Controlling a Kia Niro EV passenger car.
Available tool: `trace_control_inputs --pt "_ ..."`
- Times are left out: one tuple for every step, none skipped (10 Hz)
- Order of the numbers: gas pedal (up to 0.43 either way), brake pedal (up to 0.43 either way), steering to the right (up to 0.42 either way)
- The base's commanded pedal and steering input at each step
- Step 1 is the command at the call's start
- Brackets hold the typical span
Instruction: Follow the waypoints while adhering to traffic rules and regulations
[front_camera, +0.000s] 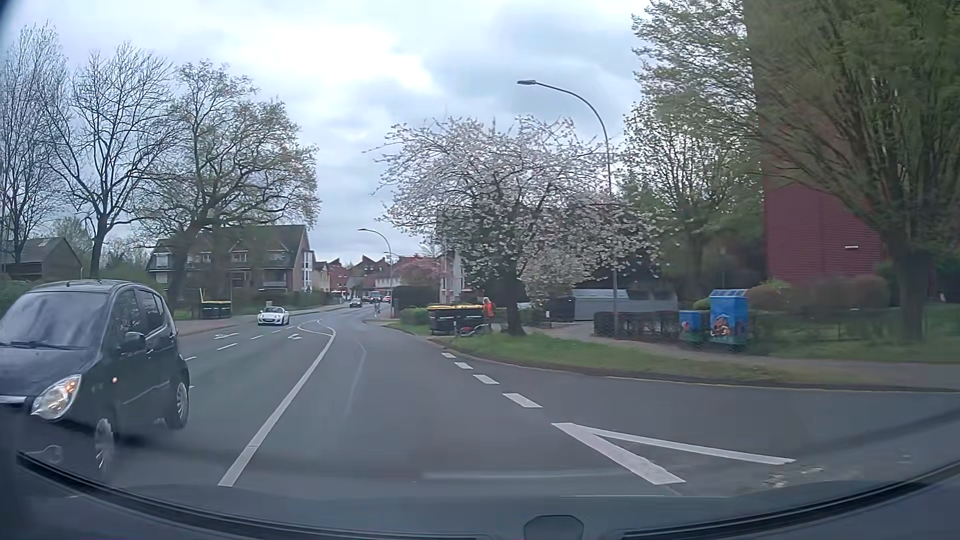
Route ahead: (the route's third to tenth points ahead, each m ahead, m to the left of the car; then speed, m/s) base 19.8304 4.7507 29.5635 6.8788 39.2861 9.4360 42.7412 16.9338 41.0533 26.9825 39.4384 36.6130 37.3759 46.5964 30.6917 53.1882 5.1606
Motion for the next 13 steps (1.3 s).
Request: trace_control_inputs --pt "0.15 0.0 -0.231" --pt "0.15 0.0 -0.207" --pt "0.15 0.0 -0.184" --pt "0.15 0.0 -0.165" --pt "0.15 0.0 -0.15" --pt "0.15 0.0 -0.126" --pt "0.15 0.0 -0.104" --pt "0.157 0.0 -0.09" --pt "0.157 0.0 -0.074" --pt "0.157 0.0 -0.06" --pt "0.157 0.0 -0.049" --pt "0.157 0.0 -0.042" --pt "0.157 0.0 -0.035"
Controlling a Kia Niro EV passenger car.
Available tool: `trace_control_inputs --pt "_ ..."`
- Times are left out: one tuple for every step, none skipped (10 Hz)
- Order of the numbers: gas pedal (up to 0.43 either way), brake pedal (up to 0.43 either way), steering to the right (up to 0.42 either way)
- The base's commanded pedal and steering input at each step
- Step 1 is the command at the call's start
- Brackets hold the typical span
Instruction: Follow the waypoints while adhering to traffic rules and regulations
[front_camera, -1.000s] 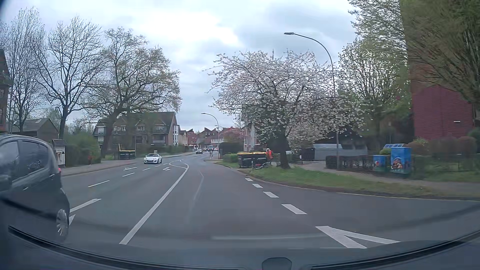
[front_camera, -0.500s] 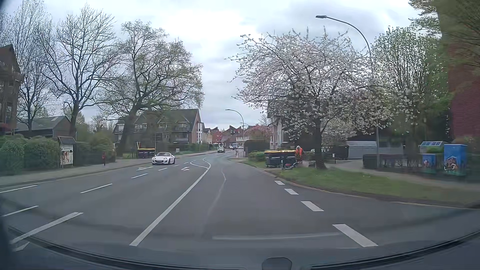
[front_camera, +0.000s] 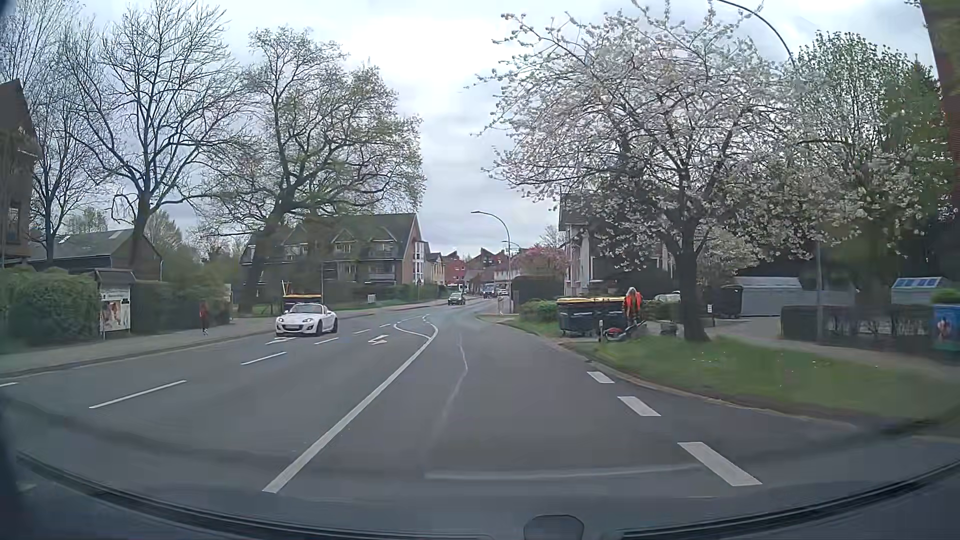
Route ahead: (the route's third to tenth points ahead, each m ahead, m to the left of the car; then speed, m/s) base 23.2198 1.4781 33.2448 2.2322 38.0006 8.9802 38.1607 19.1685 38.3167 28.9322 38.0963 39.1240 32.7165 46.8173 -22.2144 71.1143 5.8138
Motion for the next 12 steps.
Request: trace_control_inputs --pt "0.157 0.0 -0.028" --pt "0.157 0.0 -0.024" --pt "0.157 0.0 -0.022" --pt "0.157 0.0 -0.022" --pt "0.15 0.0 -0.021" --pt "0.15 0.0 -0.014" --pt "0.138 0.0 -0.009" --pt "0.138 0.0 -0.009" --pt "0.13 0.0 -0.009" --pt "0.11 0.0 -0.008" --pt "0.098 0.0 -0.008" --pt "0.087 0.0 -0.009"
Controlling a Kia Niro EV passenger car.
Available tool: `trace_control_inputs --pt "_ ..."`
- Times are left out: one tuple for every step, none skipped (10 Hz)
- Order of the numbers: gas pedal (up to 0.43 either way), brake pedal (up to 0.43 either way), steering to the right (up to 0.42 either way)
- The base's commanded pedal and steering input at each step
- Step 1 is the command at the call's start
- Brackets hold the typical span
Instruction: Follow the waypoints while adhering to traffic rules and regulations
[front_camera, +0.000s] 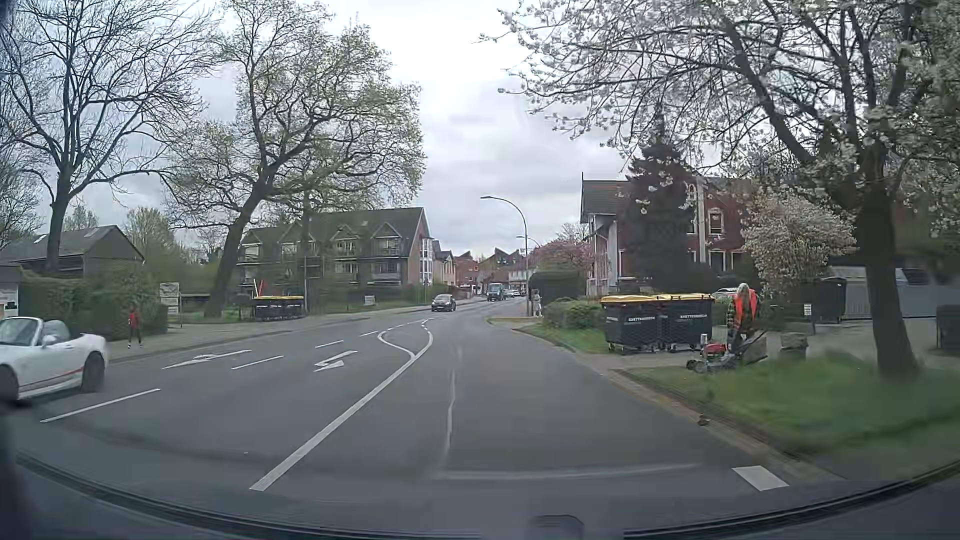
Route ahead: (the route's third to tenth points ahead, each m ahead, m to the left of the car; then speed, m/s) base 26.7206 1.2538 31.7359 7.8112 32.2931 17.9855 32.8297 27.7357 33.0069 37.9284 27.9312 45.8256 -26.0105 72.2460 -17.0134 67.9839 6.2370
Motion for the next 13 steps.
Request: trace_control_inputs --pt "0.079 0.0 -0.015" --pt "0.039 0.0 -0.018" --pt "0.0 0.0 -0.018" --pt "0.0 0.0 -0.018" --pt "0.0 0.0 -0.018" --pt "0.0 0.0 -0.018" --pt "0.0 0.0 -0.018" --pt "0.0 0.006 -0.018" --pt "0.0 0.0 -0.019" --pt "0.0 0.006 -0.019" --pt "0.0 0.0 -0.019" --pt "0.0 0.0 -0.02" --pt "0.0 0.0 -0.022"
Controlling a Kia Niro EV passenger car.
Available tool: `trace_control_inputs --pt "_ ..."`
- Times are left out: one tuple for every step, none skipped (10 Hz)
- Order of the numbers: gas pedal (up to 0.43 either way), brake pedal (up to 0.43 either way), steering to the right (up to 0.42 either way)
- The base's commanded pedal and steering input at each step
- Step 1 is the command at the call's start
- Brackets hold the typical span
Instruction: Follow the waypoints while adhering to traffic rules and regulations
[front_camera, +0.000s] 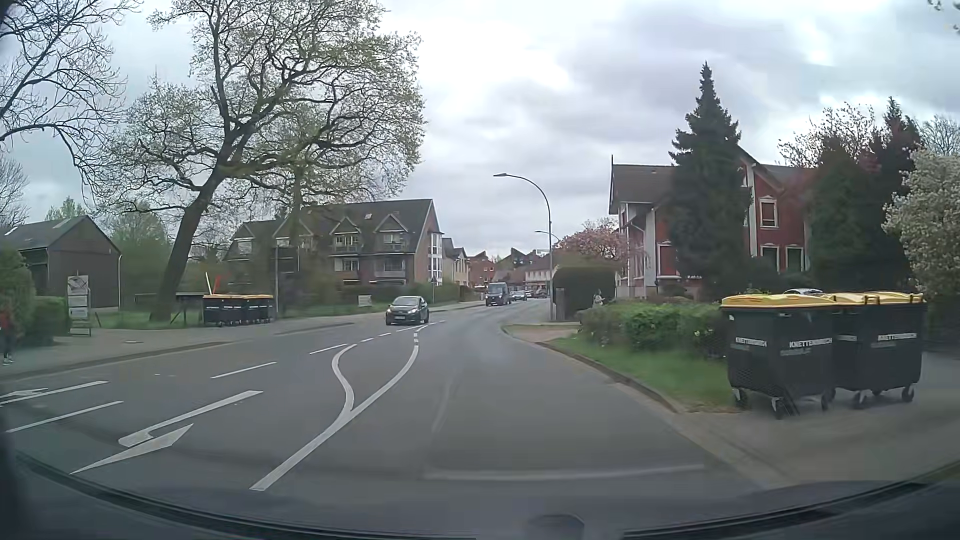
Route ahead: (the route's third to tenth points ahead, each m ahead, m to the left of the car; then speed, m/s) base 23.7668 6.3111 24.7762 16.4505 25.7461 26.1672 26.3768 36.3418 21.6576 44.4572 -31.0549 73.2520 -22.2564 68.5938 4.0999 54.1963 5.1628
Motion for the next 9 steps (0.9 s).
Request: trace_control_inputs --pt "0.0 0.0 -0.024" --pt "0.0 0.0 -0.026" --pt "0.0 0.0 -0.029" --pt "0.0 0.0 -0.03" --pt "0.0 0.0 -0.03" --pt "0.0 0.006 -0.03" --pt "0.0 0.0 -0.03" --pt "0.0 0.0 -0.03" --pt "0.0 0.0 -0.03"
